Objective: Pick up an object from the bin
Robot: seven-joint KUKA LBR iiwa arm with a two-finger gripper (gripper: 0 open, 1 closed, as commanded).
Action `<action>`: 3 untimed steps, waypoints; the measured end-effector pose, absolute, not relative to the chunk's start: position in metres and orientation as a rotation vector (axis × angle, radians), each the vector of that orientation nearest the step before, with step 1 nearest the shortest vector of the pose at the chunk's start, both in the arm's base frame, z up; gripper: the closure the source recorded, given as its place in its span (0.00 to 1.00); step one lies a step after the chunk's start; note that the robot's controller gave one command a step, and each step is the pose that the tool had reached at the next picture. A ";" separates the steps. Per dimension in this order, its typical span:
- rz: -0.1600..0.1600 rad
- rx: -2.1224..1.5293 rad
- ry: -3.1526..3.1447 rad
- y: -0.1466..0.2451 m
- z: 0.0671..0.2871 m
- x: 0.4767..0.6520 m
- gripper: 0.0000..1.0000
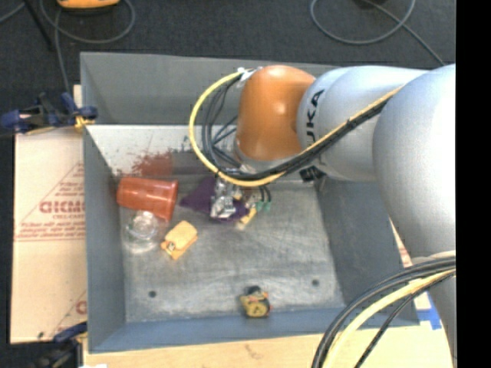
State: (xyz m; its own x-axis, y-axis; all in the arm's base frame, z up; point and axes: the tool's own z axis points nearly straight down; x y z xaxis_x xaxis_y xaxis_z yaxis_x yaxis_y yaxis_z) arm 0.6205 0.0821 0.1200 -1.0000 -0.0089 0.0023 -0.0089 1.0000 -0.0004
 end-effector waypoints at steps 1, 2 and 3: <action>-0.003 -0.011 -3.152 0.084 0.155 0.621 1.00; -0.002 -0.004 -3.146 0.086 0.161 0.615 1.00; 0.002 0.030 -3.137 0.086 0.198 0.609 1.00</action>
Offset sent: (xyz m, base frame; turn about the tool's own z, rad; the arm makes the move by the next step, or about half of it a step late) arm -0.0083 0.0059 0.0458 0.0111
